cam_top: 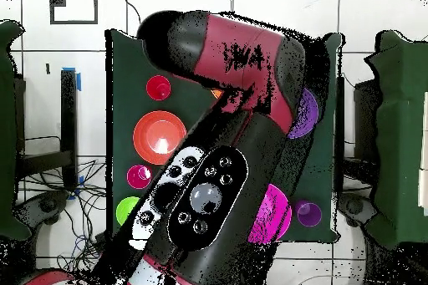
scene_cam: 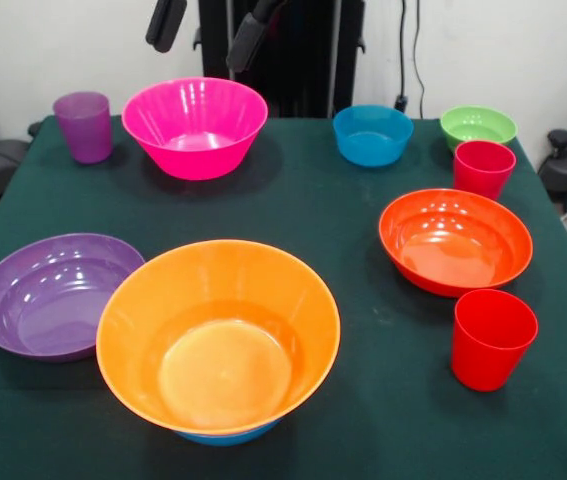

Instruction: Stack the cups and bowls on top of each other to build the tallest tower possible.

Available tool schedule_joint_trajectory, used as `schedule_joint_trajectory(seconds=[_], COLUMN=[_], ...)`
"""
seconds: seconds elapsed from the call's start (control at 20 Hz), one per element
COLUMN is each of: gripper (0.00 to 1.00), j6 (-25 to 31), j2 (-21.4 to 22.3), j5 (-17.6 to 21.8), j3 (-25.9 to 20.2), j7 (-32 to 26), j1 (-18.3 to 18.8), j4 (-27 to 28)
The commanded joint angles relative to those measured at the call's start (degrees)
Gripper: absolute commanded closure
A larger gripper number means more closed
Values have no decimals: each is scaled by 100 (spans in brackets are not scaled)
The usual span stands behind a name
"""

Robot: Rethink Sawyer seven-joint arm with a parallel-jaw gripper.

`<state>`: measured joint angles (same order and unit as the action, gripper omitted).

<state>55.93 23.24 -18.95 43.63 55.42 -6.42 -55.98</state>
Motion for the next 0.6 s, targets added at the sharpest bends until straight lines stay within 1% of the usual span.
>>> schedule_joint_trajectory(seconds=[0.05,0.6], gripper=[0,0], j6=[-650,-1581], j2=[-8,-308], j5=[298,285], j3=[-1094,-1443], j7=[534,836], j1=[122,267], j4=[-824,-958])
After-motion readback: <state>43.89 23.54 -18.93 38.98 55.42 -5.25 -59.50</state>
